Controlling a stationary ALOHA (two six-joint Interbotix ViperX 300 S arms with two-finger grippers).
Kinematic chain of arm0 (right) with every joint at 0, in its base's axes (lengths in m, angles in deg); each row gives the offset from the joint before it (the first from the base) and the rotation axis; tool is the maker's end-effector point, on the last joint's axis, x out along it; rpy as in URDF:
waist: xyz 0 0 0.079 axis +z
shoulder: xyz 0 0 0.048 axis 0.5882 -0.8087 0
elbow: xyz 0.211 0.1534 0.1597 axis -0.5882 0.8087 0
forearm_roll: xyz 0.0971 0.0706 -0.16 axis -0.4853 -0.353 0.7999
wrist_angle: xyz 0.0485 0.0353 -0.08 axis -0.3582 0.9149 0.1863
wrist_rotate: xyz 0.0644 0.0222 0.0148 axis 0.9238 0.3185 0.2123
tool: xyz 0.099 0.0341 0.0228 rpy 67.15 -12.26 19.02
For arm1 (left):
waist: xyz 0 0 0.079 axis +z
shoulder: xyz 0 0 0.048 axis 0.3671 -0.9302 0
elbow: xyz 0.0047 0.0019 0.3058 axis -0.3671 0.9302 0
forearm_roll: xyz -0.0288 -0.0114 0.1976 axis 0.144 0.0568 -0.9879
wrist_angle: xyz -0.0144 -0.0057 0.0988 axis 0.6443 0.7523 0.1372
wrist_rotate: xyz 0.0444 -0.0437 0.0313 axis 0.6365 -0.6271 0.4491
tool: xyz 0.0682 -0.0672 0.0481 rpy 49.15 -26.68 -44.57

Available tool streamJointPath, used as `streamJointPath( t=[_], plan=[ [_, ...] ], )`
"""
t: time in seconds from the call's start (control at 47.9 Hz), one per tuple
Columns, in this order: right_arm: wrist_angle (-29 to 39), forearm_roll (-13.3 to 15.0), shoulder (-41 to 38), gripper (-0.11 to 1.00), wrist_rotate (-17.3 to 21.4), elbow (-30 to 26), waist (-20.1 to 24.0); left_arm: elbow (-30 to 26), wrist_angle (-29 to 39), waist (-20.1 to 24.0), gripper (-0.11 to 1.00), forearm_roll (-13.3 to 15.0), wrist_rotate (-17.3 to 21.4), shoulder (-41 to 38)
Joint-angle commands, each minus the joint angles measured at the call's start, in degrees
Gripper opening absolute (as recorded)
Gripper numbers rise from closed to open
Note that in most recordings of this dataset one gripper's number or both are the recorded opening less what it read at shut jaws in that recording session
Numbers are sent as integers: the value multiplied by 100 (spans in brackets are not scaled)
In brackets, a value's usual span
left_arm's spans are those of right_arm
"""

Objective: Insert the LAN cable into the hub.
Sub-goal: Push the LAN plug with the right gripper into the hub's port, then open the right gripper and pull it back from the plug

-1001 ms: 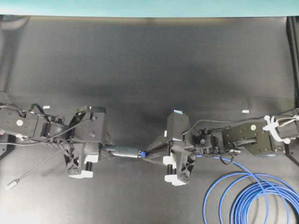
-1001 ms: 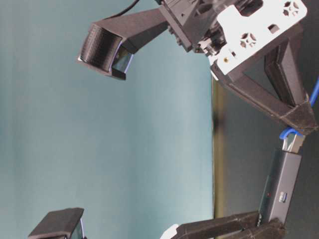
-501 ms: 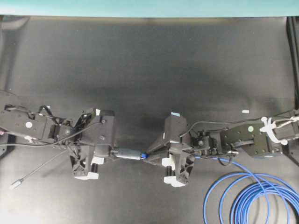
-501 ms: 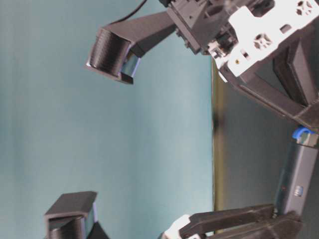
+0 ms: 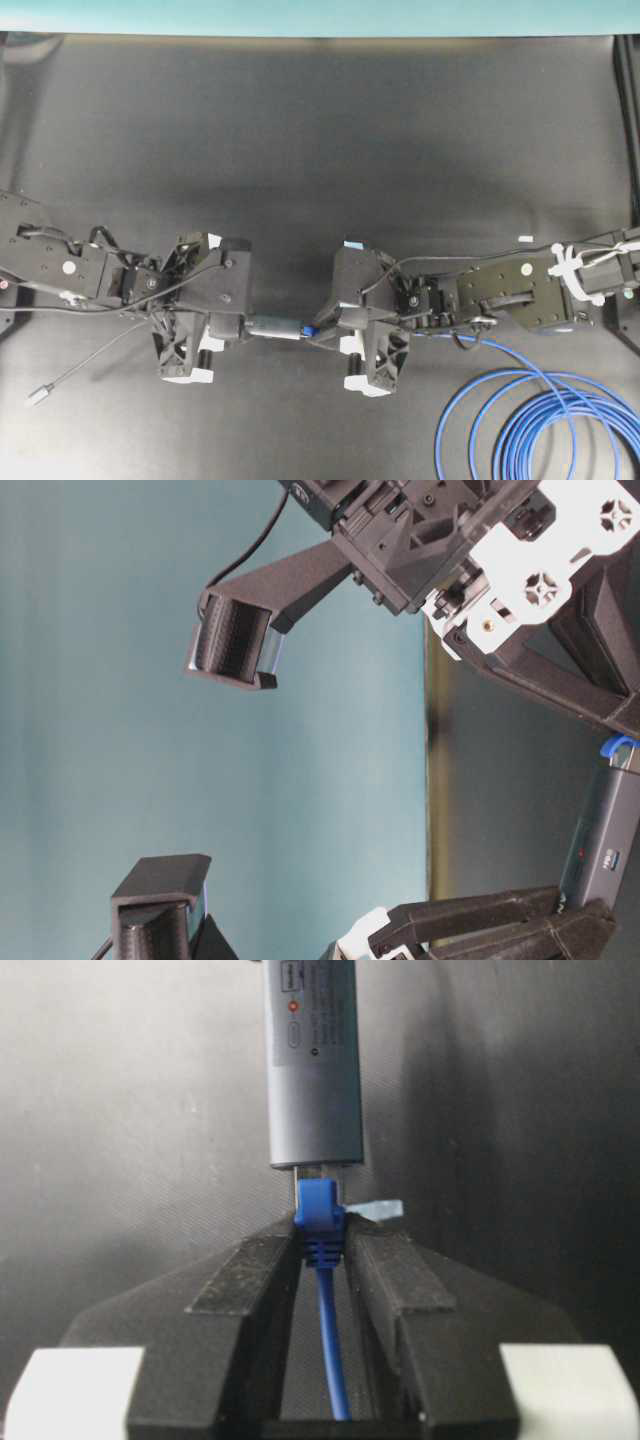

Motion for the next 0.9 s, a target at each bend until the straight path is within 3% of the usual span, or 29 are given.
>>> streamJointPath(
  t=[0.0, 0.083, 0.25, 0.334, 0.689, 0.73, 0.876],
  plan=[
    [149, 18, 62, 14, -44, 26, 26, -35, 44, 9, 28, -18, 18, 35],
    [185, 18, 97, 19, -26, 123, 35, 26, 53, 26, 28, -18, 9, 44],
    [237, 18, 176, 69, 0, 316, 123, 97, 44, 97, 28, -18, 0, 35],
    [255, 18, 290, 84, 53, 492, 158, 105, 26, 132, 28, -26, -9, 9],
    [220, -18, 1644, 85, 79, 1450, 44, 97, -290, 281, 29, -18, -88, -246],
    [220, -18, 1793, 85, 79, 1556, 35, 97, -334, 290, 37, -18, -88, -281],
    [211, -18, 2347, 85, 79, 1863, 0, 97, -352, 281, 78, -18, -88, -369]
  ],
)
